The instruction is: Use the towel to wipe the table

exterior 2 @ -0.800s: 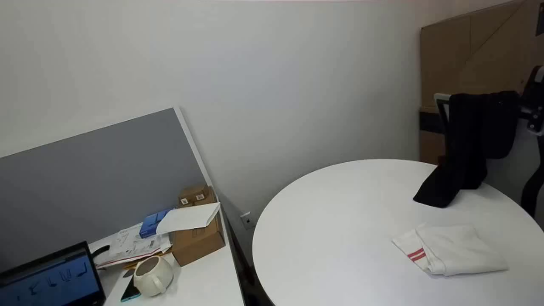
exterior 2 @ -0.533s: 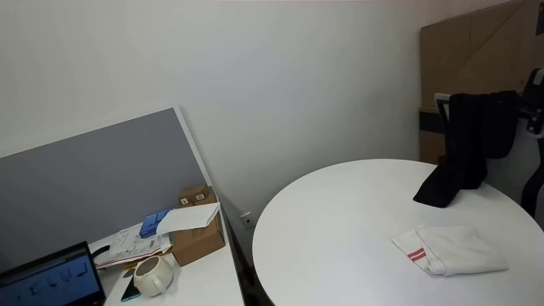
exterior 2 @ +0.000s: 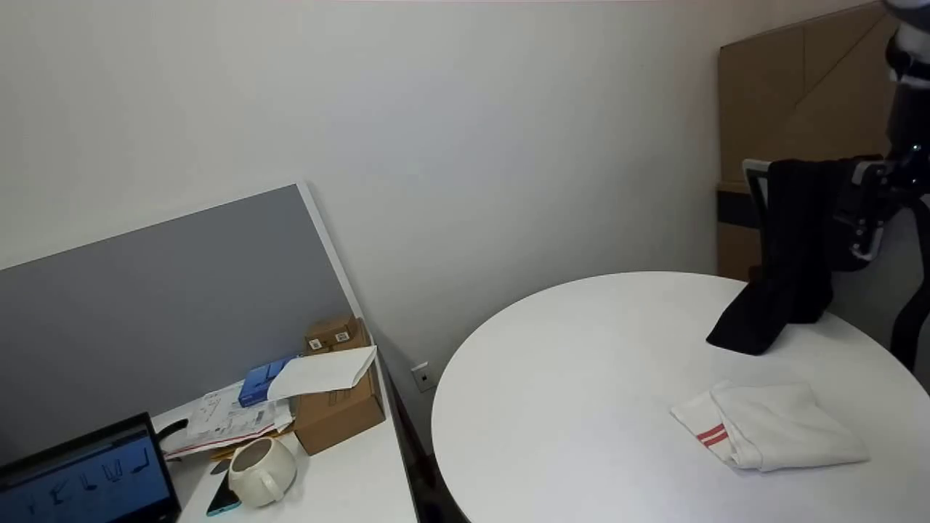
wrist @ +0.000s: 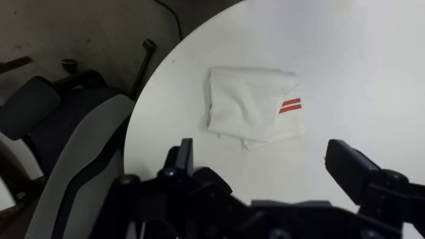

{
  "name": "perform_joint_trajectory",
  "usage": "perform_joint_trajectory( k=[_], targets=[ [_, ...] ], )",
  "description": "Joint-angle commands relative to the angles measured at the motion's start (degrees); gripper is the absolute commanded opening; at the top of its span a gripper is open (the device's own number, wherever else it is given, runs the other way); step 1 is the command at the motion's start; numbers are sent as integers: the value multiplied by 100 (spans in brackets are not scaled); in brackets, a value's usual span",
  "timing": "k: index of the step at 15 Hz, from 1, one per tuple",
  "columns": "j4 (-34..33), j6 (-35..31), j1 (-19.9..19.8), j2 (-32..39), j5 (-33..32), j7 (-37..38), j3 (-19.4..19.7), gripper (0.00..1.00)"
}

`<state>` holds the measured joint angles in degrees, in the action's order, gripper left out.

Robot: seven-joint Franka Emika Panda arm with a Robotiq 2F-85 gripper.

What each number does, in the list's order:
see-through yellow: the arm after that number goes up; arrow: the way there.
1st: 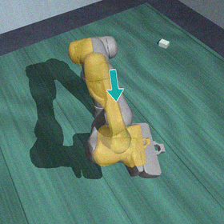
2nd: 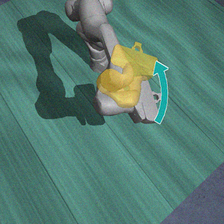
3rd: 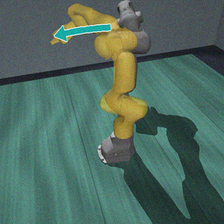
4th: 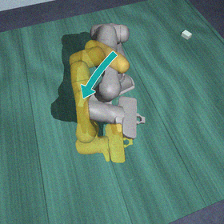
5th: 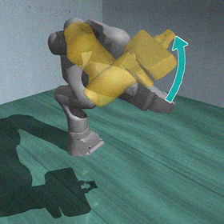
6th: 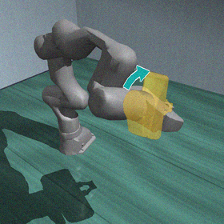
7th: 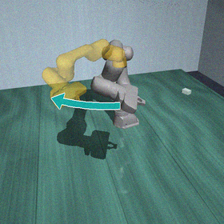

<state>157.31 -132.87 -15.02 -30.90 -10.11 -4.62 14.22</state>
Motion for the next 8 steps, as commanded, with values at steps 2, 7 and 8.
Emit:
perform_joint_trajectory(
  k=[2, 7, 8],
  targets=[
    [-346, -1310, 197, 1581, 217, 75, -69, 100],
    [-995, -1973, 417, 3294, 613, -100, -115, 100],
    [-1156, -2024, 468, 3638, 765, -180, -161, 100]
  ],
)
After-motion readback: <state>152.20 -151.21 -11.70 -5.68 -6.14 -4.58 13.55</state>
